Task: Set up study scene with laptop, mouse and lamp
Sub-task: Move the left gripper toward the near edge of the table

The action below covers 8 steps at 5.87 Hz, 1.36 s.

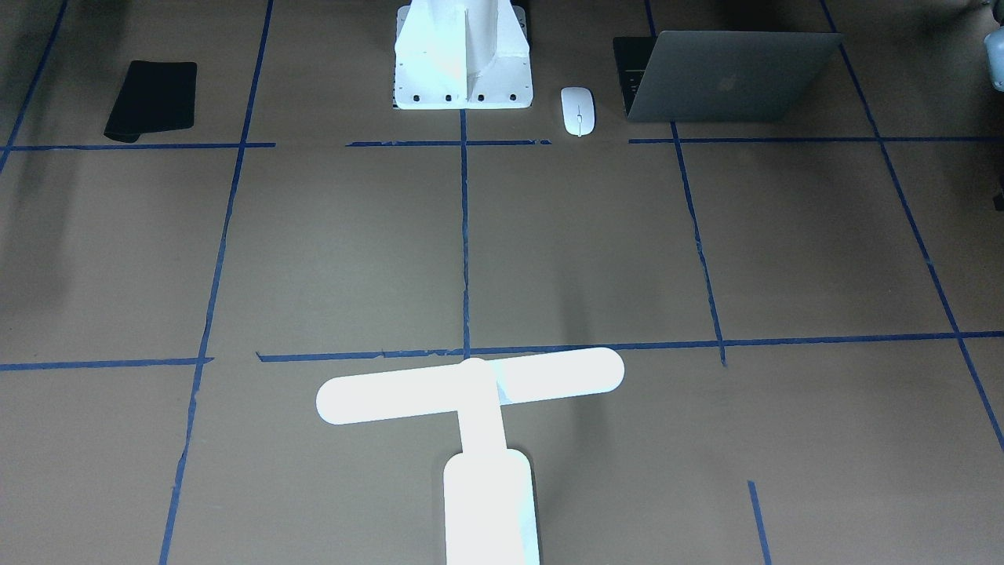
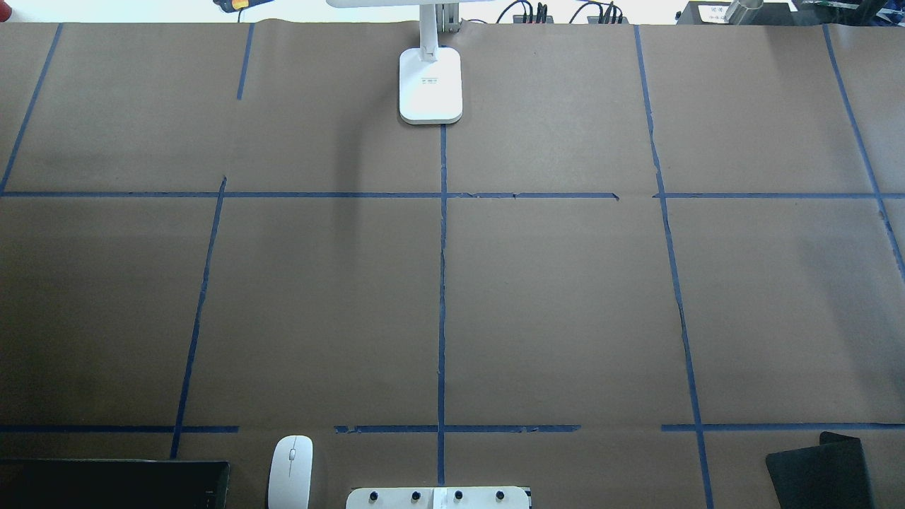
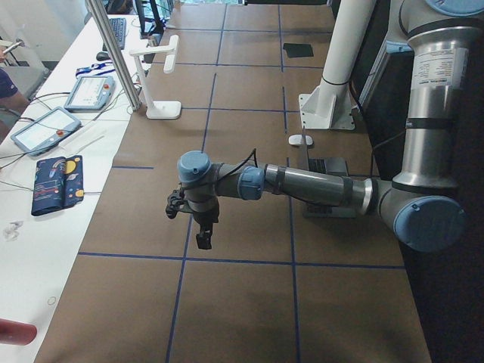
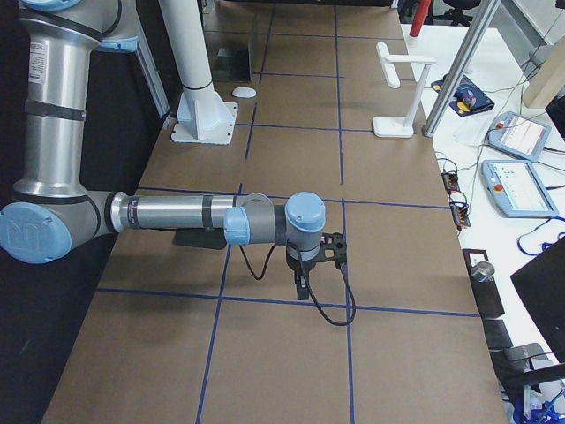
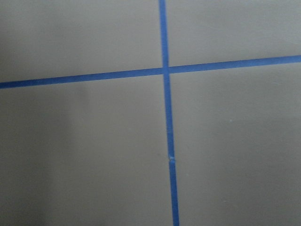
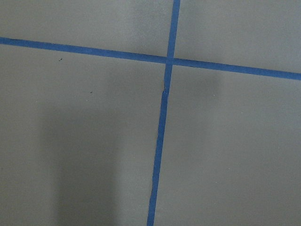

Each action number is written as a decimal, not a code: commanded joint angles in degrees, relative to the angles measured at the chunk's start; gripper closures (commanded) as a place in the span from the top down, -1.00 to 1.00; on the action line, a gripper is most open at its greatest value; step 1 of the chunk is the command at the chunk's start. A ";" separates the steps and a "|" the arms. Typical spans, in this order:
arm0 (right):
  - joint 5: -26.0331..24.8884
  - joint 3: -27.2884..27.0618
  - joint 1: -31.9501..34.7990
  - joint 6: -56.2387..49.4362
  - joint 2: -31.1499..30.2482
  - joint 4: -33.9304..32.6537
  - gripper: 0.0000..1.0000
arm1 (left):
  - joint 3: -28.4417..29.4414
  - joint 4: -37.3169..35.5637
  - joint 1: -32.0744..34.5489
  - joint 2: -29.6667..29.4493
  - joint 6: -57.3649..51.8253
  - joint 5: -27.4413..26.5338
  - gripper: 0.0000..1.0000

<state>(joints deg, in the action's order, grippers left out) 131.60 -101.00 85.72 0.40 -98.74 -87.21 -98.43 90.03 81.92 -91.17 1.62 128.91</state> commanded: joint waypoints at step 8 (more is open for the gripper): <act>-0.11 -0.08 -0.20 -0.13 0.04 0.02 1.00 | -26.05 28.45 -24.67 12.96 -2.72 0.47 1.00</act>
<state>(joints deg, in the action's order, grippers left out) 131.54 -101.20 85.60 0.31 -98.70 -87.18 -118.39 118.52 60.70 -83.72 1.95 129.31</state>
